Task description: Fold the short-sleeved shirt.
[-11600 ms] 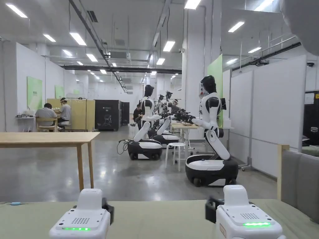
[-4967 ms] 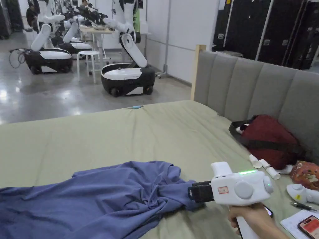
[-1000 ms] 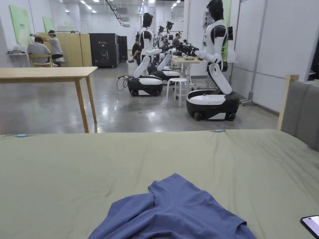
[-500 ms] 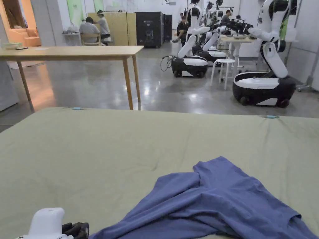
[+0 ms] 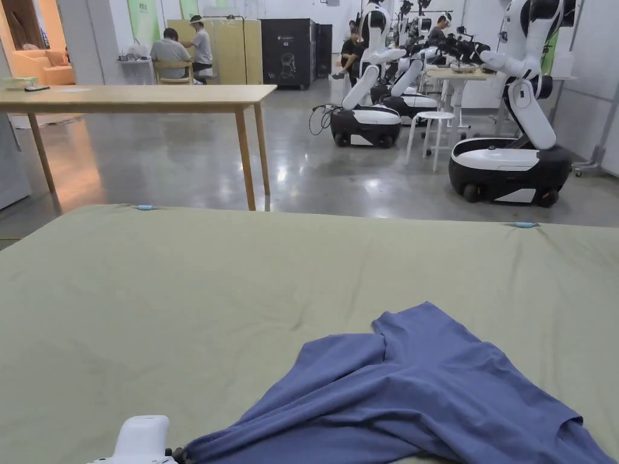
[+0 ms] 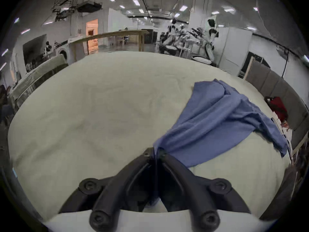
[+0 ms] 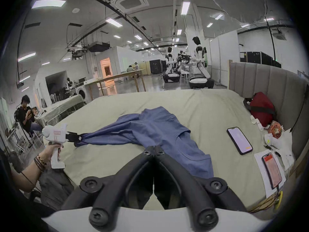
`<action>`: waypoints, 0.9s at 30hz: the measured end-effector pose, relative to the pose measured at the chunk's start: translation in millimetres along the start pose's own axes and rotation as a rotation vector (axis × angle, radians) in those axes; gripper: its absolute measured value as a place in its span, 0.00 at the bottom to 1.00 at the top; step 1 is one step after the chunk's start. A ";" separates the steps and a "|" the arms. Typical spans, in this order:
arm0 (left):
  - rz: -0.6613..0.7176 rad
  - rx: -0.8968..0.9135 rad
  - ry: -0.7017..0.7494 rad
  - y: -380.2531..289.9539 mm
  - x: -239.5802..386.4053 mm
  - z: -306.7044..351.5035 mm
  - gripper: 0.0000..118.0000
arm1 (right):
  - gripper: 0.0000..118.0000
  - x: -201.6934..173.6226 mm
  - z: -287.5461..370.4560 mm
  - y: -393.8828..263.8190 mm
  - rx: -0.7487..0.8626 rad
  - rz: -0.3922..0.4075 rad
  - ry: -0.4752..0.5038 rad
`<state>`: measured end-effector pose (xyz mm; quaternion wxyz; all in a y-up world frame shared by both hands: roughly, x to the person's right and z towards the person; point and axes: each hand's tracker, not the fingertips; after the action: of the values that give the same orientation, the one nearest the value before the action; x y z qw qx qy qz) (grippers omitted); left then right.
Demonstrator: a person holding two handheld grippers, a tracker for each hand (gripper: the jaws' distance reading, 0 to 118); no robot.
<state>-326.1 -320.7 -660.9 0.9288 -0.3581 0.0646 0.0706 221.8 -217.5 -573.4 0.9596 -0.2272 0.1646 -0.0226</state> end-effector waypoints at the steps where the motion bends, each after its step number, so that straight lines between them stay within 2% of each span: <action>1: -0.013 -0.020 -0.014 -0.6 0.9 0.4 0.00 | 0.00 -5.0 -4.1 2.5 -0.003 0.000 -0.002; 3: -0.016 0.000 -0.028 -4.4 3.0 1.0 0.00 | 0.00 -3.3 -13.4 11.2 -0.004 0.010 0.002; 7: -0.003 0.013 -0.043 -1.9 -0.2 6.0 0.00 | 0.00 -6.4 -60.8 61.1 0.035 0.085 -0.015; 10: 0.010 0.014 -0.063 -0.6 -0.5 6.8 0.00 | 0.00 1.6 -137.8 105.8 0.001 0.143 0.028; 12: 0.000 0.013 -0.058 -1.3 0.6 7.0 0.00 | 0.00 13.8 -205.5 127.4 -0.072 0.155 0.035; 13: 0.001 0.011 -0.061 -1.2 0.4 7.2 0.00 | 0.01 31.2 -239.5 133.1 -0.128 0.146 0.040; 14: 0.009 0.009 -0.072 -1.8 0.5 7.8 0.00 | 0.11 37.1 -273.0 137.9 -0.172 0.146 0.021; 15: 0.016 0.007 -0.080 -2.6 1.0 8.4 0.00 | 0.36 41.9 -302.6 139.5 -0.205 0.144 0.014; 16: 0.021 0.004 -0.087 -2.7 1.1 8.4 0.00 | 0.83 51.7 -331.5 139.5 -0.254 0.146 0.042; 17: 0.024 0.002 -0.093 -2.5 1.2 8.2 0.00 | 1.00 59.4 -357.0 138.7 -0.307 0.145 0.046; 19: 0.025 -0.002 -0.096 -0.6 4.3 9.3 0.00 | 0.95 66.1 -391.9 134.3 -0.398 0.159 -0.031; 24: 0.021 0.006 -0.094 5.1 8.0 9.3 0.00 | 0.94 74.9 -450.2 137.6 -0.494 0.228 -0.135; 27: 0.029 0.008 -0.095 6.7 8.1 8.2 0.00 | 0.94 74.4 -477.2 127.0 -0.570 0.182 -0.079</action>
<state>-318.8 -309.5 -660.6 0.9310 -0.3498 0.0260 0.1009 132.5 -317.1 -1054.5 0.8608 -0.4726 0.1463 0.1196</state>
